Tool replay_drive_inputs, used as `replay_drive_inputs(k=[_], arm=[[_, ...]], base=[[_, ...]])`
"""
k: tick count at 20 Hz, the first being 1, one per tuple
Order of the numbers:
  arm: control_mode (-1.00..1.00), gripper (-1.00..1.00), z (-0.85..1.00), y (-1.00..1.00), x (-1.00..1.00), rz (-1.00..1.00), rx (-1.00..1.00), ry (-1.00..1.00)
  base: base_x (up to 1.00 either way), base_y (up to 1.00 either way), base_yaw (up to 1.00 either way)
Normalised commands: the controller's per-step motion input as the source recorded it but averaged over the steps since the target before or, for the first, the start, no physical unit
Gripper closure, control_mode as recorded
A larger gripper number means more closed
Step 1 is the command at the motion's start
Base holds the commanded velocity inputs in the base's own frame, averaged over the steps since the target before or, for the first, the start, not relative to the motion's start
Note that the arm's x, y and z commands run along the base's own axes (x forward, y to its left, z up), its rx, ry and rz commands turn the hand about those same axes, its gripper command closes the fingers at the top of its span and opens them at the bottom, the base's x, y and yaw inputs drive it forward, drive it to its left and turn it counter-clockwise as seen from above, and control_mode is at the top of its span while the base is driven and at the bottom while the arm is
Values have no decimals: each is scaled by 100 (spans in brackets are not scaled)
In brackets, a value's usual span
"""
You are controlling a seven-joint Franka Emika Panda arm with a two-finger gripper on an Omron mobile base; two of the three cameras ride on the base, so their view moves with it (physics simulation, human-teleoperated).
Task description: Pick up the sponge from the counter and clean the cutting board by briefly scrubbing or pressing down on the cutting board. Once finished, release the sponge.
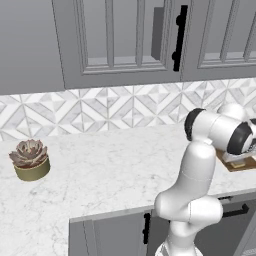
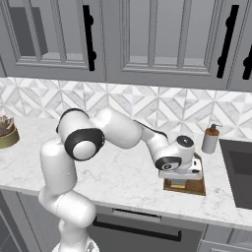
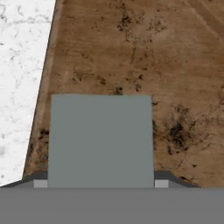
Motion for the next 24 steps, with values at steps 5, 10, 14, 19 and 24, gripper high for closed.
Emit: replay_drive_inputs(k=[5,10,14,19,24], arm=[[-100,100,0,0,-52,0,0,0],[-100,100,29,-9,-21,0,0,0],[-100,100,75,-4,23,0,0,9],[-100,100,16,-16,54,0,1,7],[-100,100,0,-27,60,0,5,0]], base=[[0,0,0],[0,0,0],[0,0,0],[0,0,0],[0,0,0]])
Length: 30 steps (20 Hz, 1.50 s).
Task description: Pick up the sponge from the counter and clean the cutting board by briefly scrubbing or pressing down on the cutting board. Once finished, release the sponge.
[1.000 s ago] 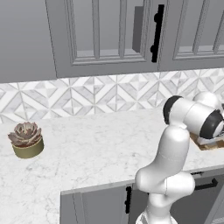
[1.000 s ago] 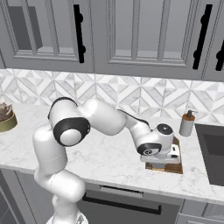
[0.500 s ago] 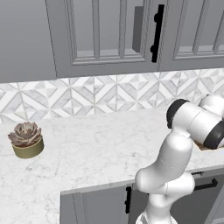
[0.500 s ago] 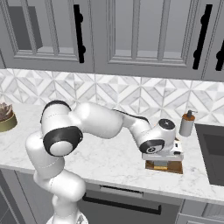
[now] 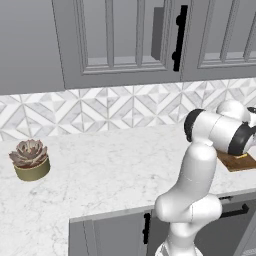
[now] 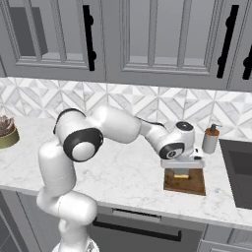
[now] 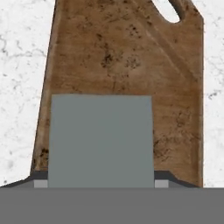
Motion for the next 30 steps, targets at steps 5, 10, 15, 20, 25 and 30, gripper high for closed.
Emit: replay_drive_inputs(k=[5,10,15,20,25,30], arm=[[-100,100,0,-12,49,0,6,0],[-100,100,1,-3,40,0,8,0],[-100,100,-1,0,22,0,1,0],[-100,100,-7,0,19,0,0,-1],[-100,100,-21,0,1,0,0,-1],[-100,100,-23,0,2,0,0,0]], base=[[0,0,0],[0,0,0],[0,0,0],[0,0,0],[0,0,0],[0,0,0]])
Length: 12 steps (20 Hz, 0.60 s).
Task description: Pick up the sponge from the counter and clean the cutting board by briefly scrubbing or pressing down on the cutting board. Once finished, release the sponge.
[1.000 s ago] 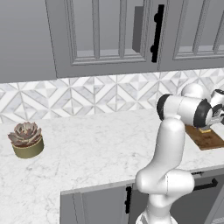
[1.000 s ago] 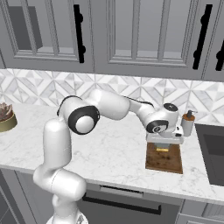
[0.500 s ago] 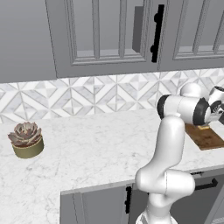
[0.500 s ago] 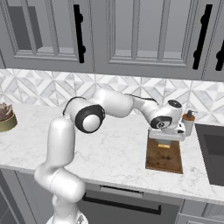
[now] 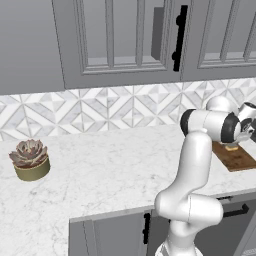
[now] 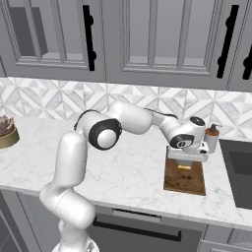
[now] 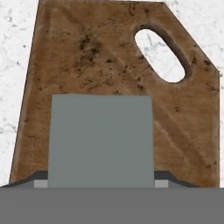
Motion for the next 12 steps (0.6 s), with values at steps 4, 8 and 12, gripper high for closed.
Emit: replay_drive_inputs(k=[4,8,12], arm=[[-100,100,-27,0,0,0,0,0],[-100,100,-26,0,0,0,0,0],[-100,100,-21,0,0,0,0,0]], base=[[0,0,0],[0,0,0],[0,0,0]])
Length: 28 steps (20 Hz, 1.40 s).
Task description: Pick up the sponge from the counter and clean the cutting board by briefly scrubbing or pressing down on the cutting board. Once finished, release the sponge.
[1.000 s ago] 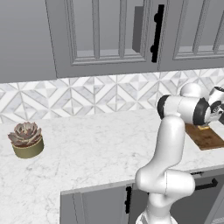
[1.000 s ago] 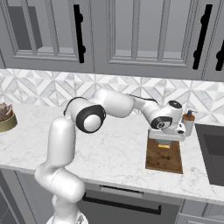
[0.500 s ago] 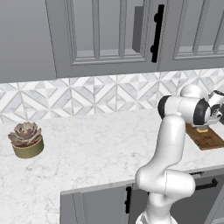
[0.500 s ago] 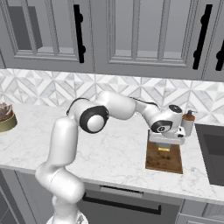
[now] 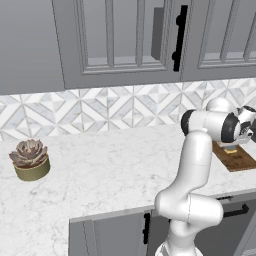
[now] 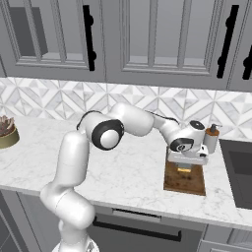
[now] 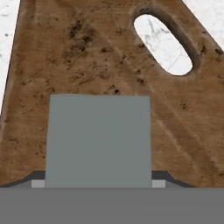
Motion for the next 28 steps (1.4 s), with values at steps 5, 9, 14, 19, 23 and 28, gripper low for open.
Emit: replay_drive_inputs(k=[5,9,14,19,23,28], arm=[[-100,100,-18,0,0,0,0,0],[-100,100,-22,0,-13,0,-1,0],[-100,100,-18,0,-31,0,0,0],[-100,100,-12,-2,-41,0,0,0],[-100,100,-12,-4,-44,0,0,0],[-100,100,-13,-1,-49,0,0,0]], base=[[0,0,0],[0,0,0],[0,0,0],[0,0,0],[0,0,0],[0,0,0]])
